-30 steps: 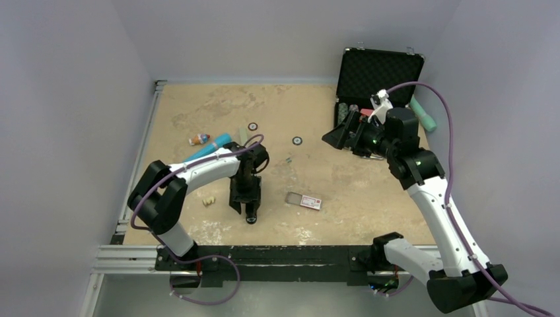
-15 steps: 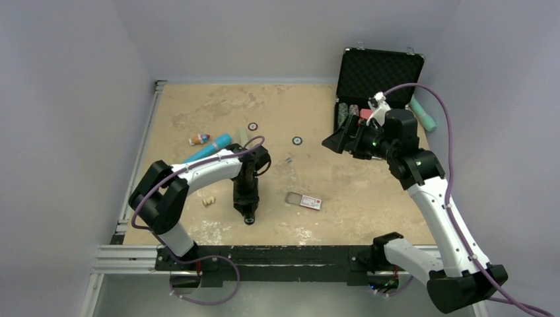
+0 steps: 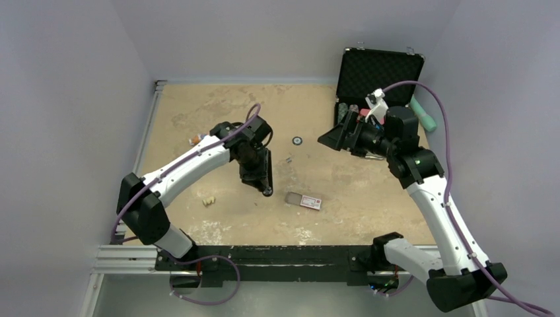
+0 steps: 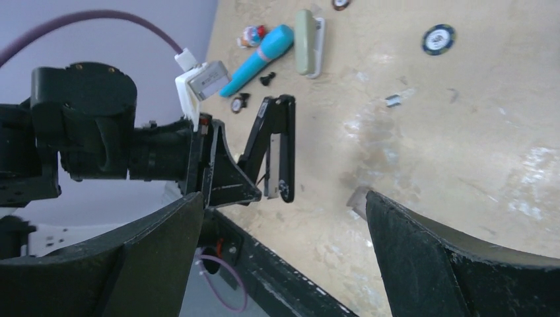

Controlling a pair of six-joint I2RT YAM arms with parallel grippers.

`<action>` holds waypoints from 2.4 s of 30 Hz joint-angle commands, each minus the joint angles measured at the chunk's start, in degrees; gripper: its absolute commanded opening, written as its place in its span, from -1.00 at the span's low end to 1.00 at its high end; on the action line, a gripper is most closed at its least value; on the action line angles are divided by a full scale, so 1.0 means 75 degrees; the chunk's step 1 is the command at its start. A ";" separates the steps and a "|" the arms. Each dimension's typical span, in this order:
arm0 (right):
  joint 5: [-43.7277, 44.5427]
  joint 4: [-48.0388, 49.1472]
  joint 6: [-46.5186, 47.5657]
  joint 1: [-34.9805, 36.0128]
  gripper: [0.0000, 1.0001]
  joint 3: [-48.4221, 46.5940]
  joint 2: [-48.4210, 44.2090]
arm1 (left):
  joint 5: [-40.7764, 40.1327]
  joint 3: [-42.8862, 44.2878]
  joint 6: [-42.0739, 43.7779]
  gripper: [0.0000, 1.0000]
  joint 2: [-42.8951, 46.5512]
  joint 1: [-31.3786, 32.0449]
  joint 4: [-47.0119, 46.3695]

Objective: Unload the staples from the stapler

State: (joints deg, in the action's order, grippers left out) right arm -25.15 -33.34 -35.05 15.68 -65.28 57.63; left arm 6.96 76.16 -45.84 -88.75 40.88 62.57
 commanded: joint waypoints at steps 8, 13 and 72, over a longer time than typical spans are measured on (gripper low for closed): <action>-0.3214 0.4173 -0.1452 -0.0023 0.96 0.1017 0.0483 | 0.1539 0.2683 0.0854 -1.00 0.0237 -0.0985 0.0176; -0.4251 0.6831 -0.2493 -0.0062 0.96 0.1902 0.0757 | 0.2801 0.2854 0.1398 -1.00 0.0384 -0.1411 -0.0380; -0.5869 1.3319 -0.6294 0.0189 0.49 0.1356 0.2787 | 0.6971 0.2470 -0.0773 -1.00 0.0372 -0.1701 -0.5801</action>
State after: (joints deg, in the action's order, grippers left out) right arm -68.99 62.57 -80.88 16.62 -52.53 78.52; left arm 55.99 94.04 -50.72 -88.27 28.18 26.52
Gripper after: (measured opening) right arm 0.743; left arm 0.368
